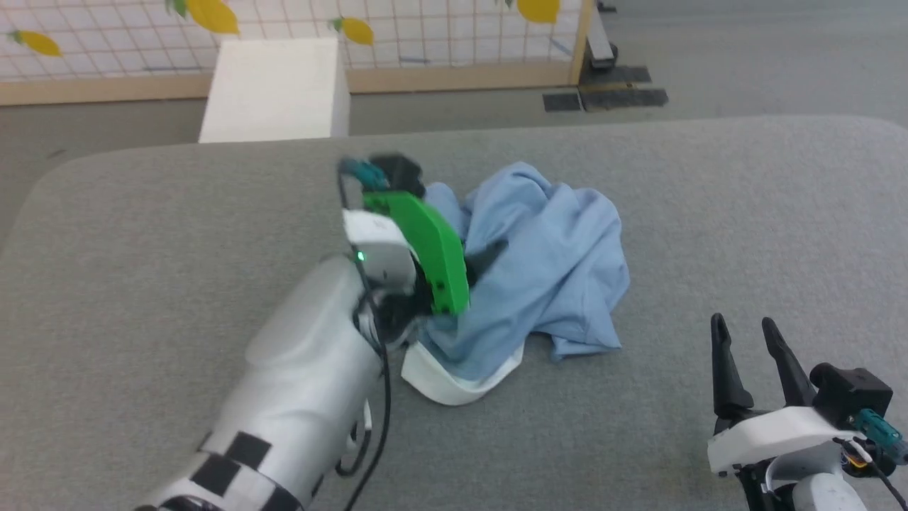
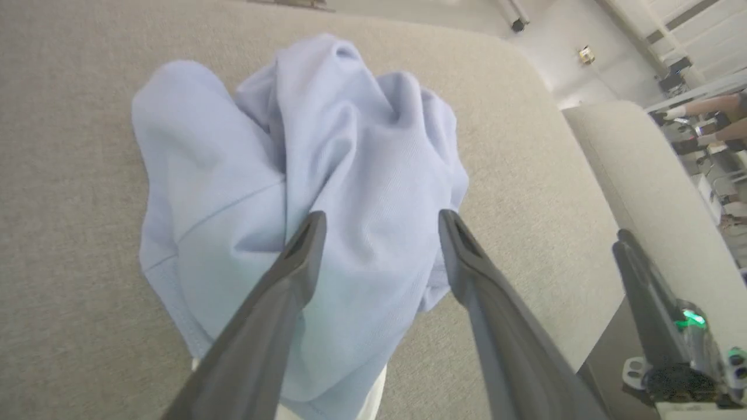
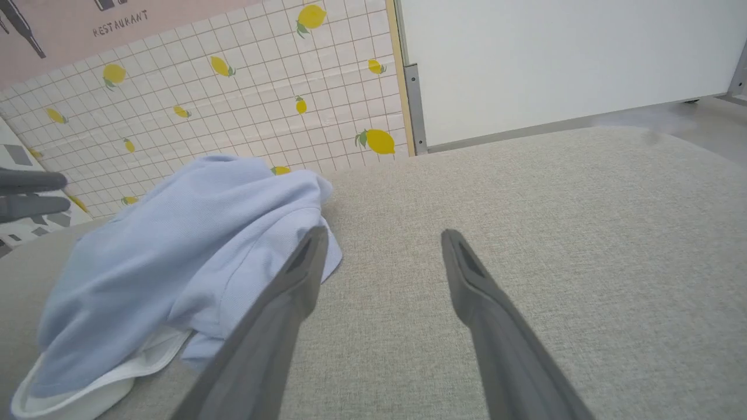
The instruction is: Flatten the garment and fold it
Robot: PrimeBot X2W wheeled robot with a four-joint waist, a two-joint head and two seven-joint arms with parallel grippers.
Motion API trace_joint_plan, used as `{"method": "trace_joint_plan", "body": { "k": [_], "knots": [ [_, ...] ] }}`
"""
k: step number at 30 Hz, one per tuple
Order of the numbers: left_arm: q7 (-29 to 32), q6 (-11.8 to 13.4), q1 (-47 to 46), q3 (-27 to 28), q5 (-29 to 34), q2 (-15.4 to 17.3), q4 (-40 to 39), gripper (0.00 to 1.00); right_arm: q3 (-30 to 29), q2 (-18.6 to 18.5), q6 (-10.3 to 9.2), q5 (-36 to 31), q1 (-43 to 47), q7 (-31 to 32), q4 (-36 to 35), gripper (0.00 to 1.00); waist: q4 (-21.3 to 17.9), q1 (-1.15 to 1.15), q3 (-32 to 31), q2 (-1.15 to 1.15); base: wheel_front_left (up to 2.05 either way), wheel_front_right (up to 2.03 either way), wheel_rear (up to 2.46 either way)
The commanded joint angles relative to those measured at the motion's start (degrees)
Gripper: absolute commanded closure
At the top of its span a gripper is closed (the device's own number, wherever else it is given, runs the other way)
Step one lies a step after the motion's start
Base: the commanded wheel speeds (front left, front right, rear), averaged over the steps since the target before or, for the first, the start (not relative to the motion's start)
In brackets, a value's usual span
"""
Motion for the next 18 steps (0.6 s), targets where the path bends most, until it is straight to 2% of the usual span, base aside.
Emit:
{"method": "trace_joint_plan", "body": {
  "k": [1,6,13,18],
  "knots": [
    [-1.5,0.2,-1.1,1.6,-1.2,0.6,-1.2,0.0,-0.1,0.0,0.35,0.3,0.7,-0.3,0.1,0.0,1.9,0.0,-1.9,0.0,0.0,0.0,0.0],
    [-10.0,1.5,-1.8,6.5,-0.7,4.1,-5.4,0.0,-0.4,0.0,0.35,0.3,1.3,-0.3,-0.1,0.0,3.4,0.0,-3.3,0.0,0.0,0.0,0.0],
    [-28.5,5.6,2.0,10.0,7.4,11.0,-9.1,0.0,-1.2,0.0,0.35,0.0,1.8,-0.3,-0.7,0.0,4.9,0.0,-3.6,0.0,0.0,0.0,0.0],
    [-37.3,8.2,7.4,11.2,11.8,15.0,-11.2,0.0,-1.6,0.0,0.35,-0.2,2.1,-0.3,-1.2,0.0,5.3,0.0,-3.5,0.0,0.0,0.0,0.0]
  ]
}}
